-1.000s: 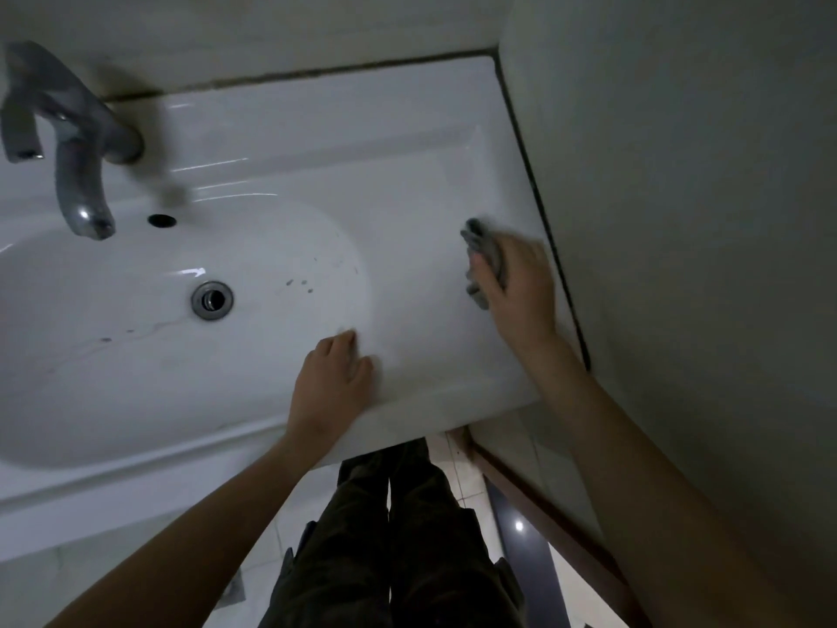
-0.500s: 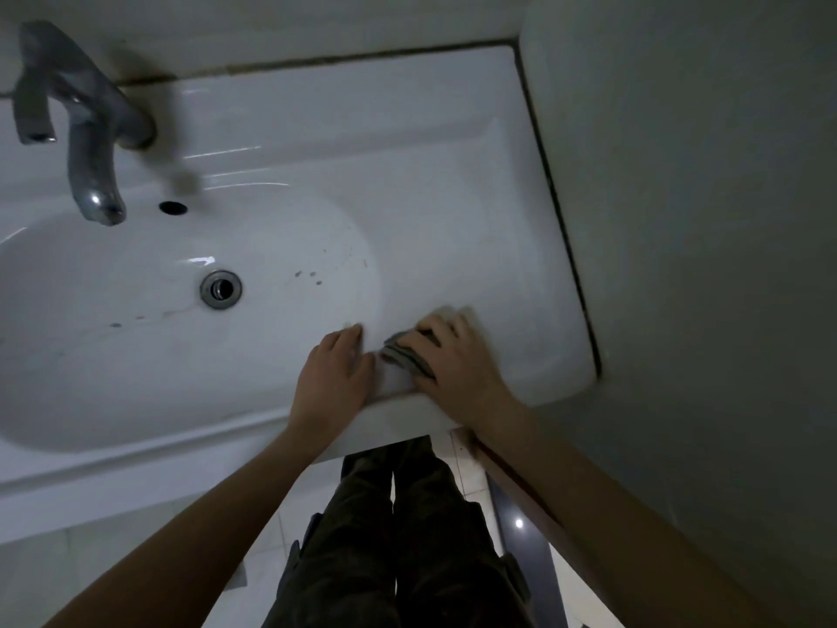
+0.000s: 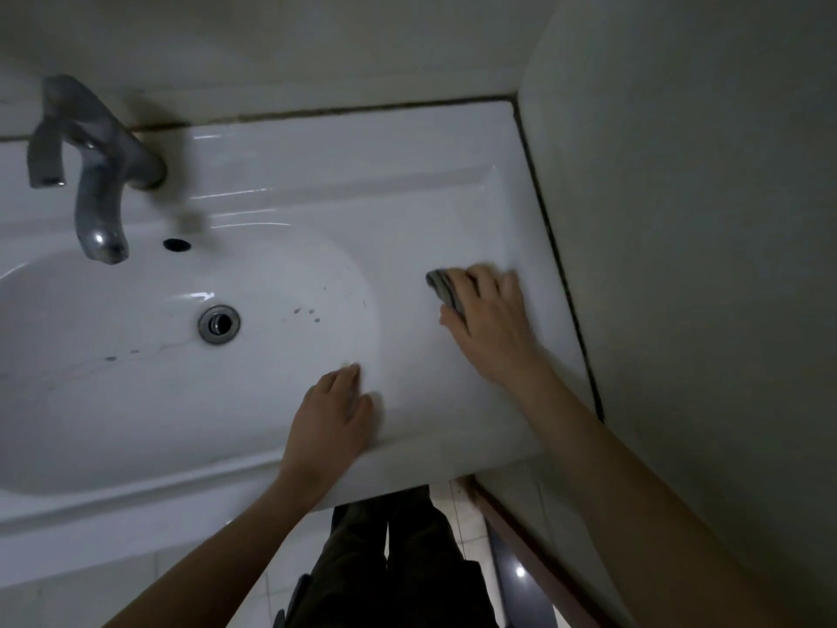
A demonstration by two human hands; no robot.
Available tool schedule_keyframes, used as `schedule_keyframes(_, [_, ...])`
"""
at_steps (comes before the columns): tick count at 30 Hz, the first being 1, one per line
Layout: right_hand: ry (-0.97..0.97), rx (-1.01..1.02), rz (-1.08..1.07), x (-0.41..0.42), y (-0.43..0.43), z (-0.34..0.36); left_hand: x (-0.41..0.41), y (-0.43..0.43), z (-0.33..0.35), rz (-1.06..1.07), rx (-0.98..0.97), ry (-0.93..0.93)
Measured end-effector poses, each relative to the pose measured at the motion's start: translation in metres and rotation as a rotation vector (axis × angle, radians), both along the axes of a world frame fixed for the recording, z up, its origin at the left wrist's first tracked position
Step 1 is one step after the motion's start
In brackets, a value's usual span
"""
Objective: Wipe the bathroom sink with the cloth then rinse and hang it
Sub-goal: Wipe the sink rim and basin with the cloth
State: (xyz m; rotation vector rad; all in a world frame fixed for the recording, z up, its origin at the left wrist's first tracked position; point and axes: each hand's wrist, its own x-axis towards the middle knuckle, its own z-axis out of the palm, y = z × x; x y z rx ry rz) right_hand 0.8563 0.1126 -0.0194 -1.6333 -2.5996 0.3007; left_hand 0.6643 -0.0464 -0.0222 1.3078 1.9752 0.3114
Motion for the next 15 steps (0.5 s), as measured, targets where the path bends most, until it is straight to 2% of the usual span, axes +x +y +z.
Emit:
schedule_keyframes(4, [0.061,0.013,0.057,0.022,-0.029,-0.001,0.001,0.002,0.001,0.004,-0.007,0.004])
schedule_keyframes(6, [0.049,0.154,0.033,0.014,-0.002,-0.01,0.001,0.002,-0.001,0.006,0.001,0.013])
schedule_keyframes(8, [-0.009,0.28,-0.078,-0.009,0.046,-0.018,0.0,0.001,-0.004,-0.001,0.015,0.024])
schedule_keyframes(12, [-0.047,0.213,-0.19,-0.05,0.117,-0.01,0.0,-0.001,-0.008,0.001,0.024,0.03])
schedule_keyframes(15, [-0.081,0.194,-0.12,-0.044,0.1,-0.01,0.001,-0.001,-0.005,0.0,0.008,0.026])
